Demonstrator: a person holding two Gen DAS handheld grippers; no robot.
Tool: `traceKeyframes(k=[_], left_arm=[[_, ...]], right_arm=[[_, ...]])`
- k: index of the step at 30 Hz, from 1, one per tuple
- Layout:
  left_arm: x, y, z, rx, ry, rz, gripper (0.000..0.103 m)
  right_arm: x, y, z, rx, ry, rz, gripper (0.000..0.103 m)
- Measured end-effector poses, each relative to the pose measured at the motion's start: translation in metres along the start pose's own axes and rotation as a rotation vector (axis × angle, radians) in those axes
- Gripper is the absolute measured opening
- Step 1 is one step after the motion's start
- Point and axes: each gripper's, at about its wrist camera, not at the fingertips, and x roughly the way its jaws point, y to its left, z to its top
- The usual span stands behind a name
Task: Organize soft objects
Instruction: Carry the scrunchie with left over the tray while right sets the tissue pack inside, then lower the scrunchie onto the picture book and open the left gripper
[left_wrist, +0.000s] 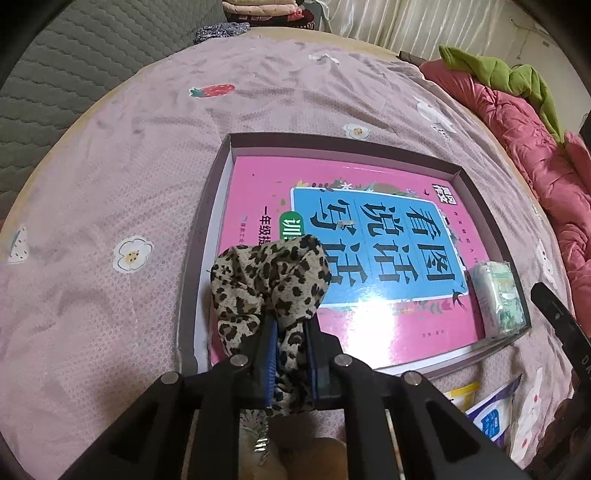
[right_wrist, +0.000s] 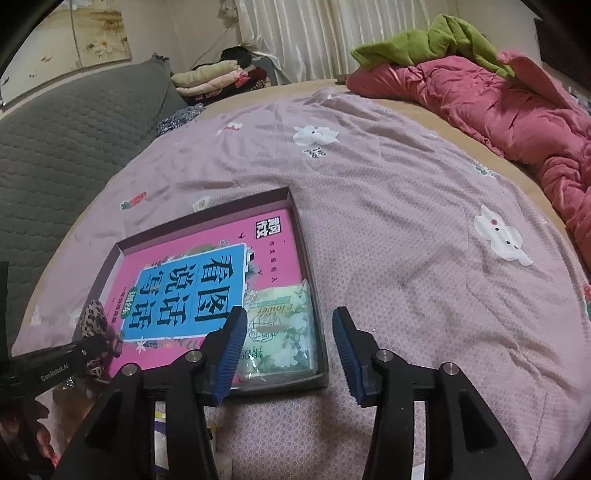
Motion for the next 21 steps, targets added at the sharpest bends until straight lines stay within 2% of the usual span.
traceKeyframes(k=[8, 11, 15, 17, 19, 21], left_arm=[[0.000, -0.001, 0.002, 0.008, 0.001, 0.005, 0.017], [-0.001, -0.002, 0.001, 0.000, -0.009, -0.020, 0.020], [-0.003, -0.002, 0.002, 0.004, -0.027, -0.012, 0.028], [-0.007, -0.002, 0.002, 0.003, -0.036, -0.024, 0.035], [-0.010, 0.000, 0.004, -0.010, -0.046, -0.044, 0.047], [-0.013, 0.001, 0.005, -0.015, -0.048, -0.049, 0.048]], right_arm=[[-0.001, -0.002, 0.000, 0.000, -0.006, 0.006, 0.052], [-0.001, -0.001, 0.000, 0.000, -0.004, 0.006, 0.053], [-0.001, -0.002, 0.000, 0.004, -0.004, 0.005, 0.053], [-0.001, -0.002, 0.000, 0.003, -0.007, 0.002, 0.054], [-0.001, -0.002, 0.000, 0.004, -0.007, 0.004, 0.055], [-0.002, -0.002, 0.000, 0.005, -0.008, 0.006, 0.057]])
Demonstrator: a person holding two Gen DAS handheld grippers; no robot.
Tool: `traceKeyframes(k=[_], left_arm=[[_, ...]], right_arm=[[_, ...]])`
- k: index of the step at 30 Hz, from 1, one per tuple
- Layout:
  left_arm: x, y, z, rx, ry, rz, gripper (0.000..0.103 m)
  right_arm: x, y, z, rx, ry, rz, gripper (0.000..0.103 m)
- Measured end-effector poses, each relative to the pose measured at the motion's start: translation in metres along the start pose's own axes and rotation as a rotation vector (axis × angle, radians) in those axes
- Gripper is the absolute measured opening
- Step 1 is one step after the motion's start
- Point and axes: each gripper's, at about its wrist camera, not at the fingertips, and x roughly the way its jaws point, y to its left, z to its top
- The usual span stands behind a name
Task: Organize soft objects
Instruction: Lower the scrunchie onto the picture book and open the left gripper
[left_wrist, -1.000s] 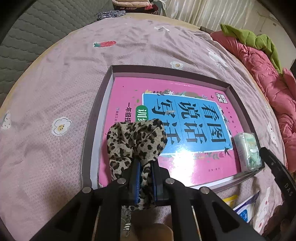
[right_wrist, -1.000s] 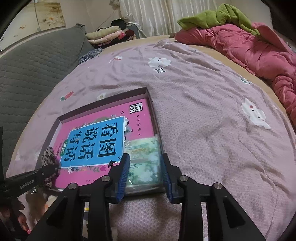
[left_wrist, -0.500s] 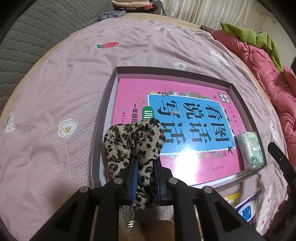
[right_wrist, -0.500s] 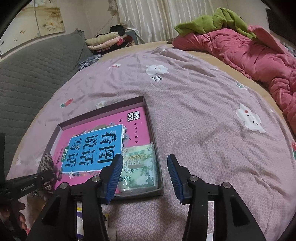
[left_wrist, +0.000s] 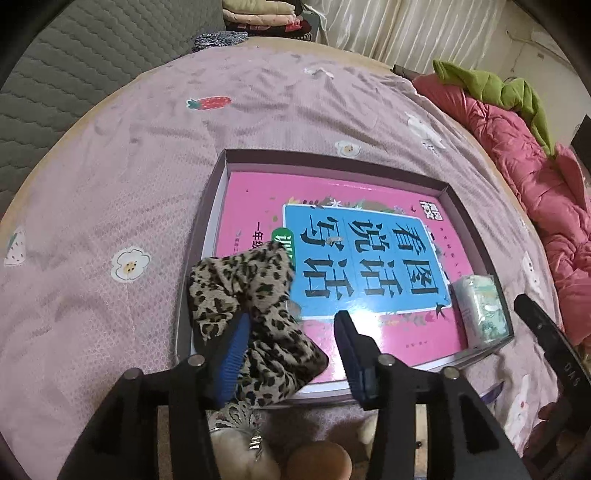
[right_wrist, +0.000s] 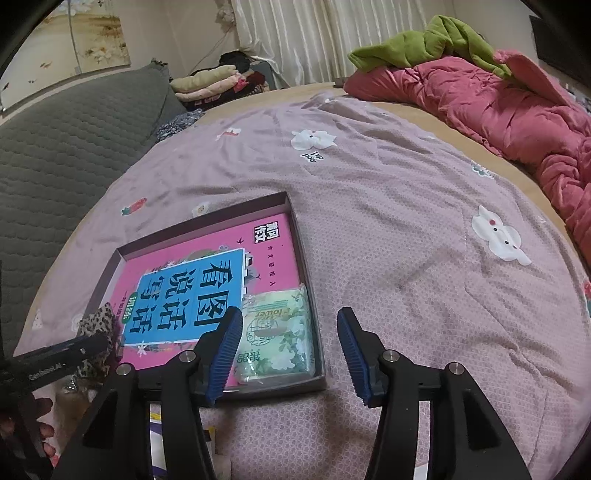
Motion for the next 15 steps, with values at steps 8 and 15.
traceKeyframes(k=[8, 15], left_arm=[[-0.007, -0.004, -0.002, 0.010, 0.006, -0.063, 0.056], [-0.023, -0.002, -0.004, 0.001, -0.032, -0.100, 0.063]], right_arm=[[-0.003, -0.002, 0.001, 0.005, -0.019, -0.011, 0.061], [-0.005, -0.004, 0.002, 0.016, -0.030, -0.011, 0.063]])
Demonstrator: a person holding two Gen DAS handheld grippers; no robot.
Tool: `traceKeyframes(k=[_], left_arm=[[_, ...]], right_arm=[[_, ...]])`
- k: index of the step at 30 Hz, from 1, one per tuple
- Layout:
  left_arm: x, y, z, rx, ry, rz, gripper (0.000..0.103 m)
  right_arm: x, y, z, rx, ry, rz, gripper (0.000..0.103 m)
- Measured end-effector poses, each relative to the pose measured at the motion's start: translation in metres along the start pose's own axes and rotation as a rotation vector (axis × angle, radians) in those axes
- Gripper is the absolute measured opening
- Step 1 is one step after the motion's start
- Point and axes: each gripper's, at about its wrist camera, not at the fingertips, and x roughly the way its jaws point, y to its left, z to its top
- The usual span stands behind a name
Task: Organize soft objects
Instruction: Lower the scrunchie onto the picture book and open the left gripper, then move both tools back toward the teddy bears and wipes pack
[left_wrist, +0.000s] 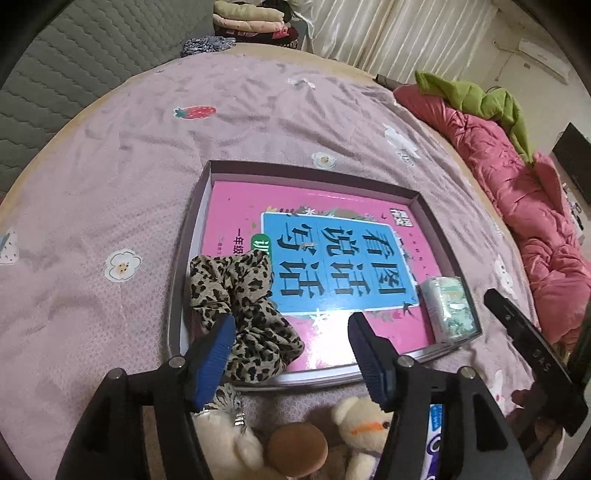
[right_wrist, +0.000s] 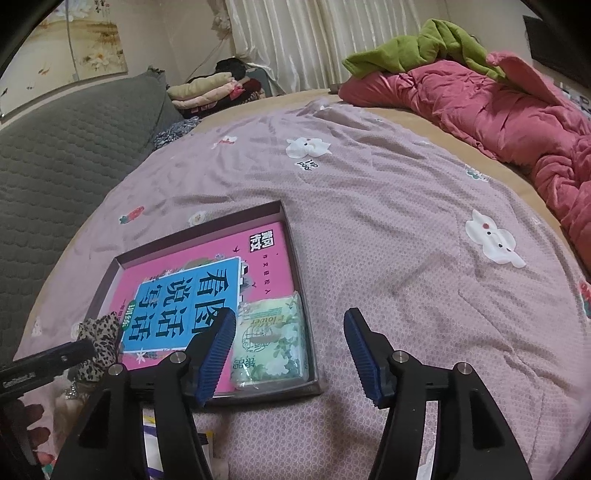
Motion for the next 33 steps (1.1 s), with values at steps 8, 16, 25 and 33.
traceKeyframes(k=[8, 16, 25, 33], left_arm=[[-0.033, 0.011, 0.000, -0.048, -0.158, 0.043, 0.071], [-0.049, 0.030, -0.002, -0.118, -0.172, 0.040, 0.075], [-0.071, 0.033, -0.021, -0.094, -0.186, 0.042, 0.075], [-0.089, 0.033, -0.050, -0.051, -0.193, 0.056, 0.075]], right_arm=[[-0.014, 0.002, 0.003, -0.015, -0.066, 0.039, 0.071], [-0.038, -0.003, 0.007, -0.017, -0.145, 0.061, 0.076], [-0.079, -0.009, 0.000, -0.026, -0.258, 0.122, 0.077], [-0.111, -0.011, -0.031, -0.047, -0.256, 0.119, 0.077]])
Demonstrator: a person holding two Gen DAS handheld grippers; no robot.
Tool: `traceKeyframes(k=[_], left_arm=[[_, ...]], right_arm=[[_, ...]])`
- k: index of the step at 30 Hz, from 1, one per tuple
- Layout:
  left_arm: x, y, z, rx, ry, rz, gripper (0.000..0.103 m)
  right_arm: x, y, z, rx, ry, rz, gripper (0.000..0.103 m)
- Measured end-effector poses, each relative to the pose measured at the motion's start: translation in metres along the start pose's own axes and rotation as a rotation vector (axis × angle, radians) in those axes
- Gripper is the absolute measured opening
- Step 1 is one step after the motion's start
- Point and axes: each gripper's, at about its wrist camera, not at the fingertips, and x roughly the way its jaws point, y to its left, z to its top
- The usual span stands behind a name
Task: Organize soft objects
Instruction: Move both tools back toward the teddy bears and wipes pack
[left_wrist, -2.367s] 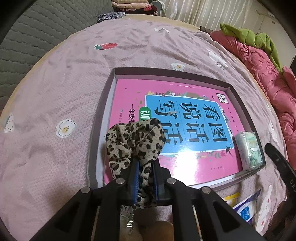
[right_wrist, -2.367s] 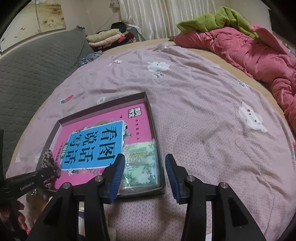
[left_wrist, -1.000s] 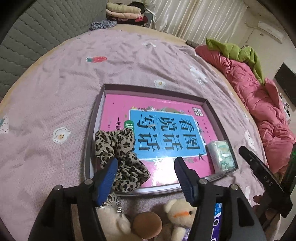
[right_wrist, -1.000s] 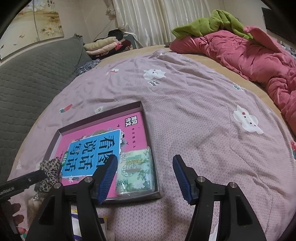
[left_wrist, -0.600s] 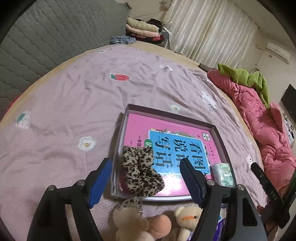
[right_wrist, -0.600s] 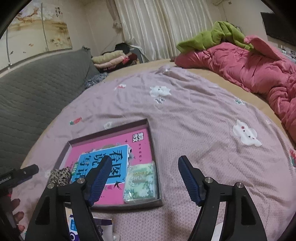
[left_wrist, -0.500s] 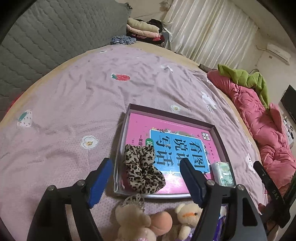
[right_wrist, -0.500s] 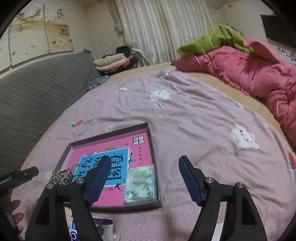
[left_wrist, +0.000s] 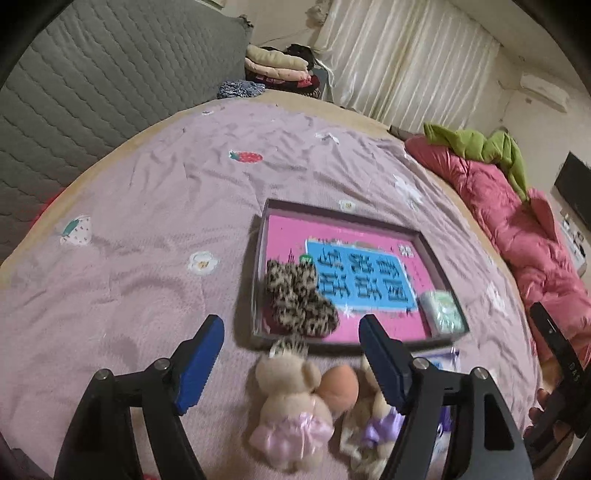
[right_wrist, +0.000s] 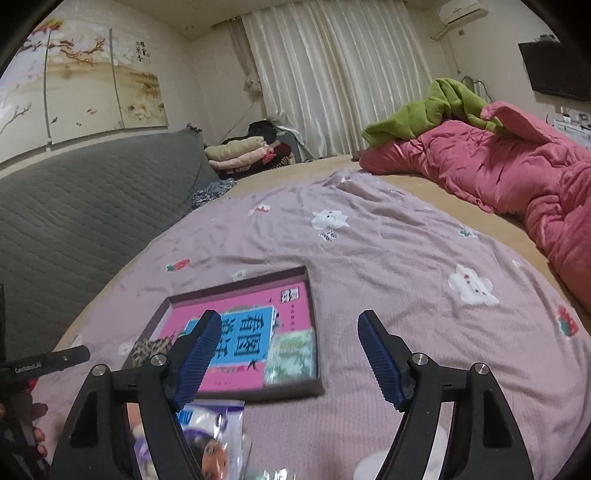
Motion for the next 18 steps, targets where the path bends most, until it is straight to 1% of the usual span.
traceKeyframes(k=[5, 9, 13, 18], left_arm=[[-0.011, 0.002, -0.018, 0.033, 0.009, 0.004, 0.075], [-0.019, 0.008, -0.031, 0.044, 0.026, 0.008, 0.075], [-0.026, 0.014, -0.045, 0.057, 0.047, 0.012, 0.075], [-0.027, 0.020, -0.060, 0.052, 0.090, 0.009, 0.075]], right_arm=[[-0.026, 0.013, -0.038, -0.078, 0.050, -0.005, 0.077], [-0.040, 0.026, -0.065, -0.154, 0.116, 0.016, 0.077], [-0.049, 0.039, -0.078, -0.215, 0.135, 0.026, 0.077], [-0.052, 0.054, -0.084, -0.246, 0.156, 0.068, 0.077]])
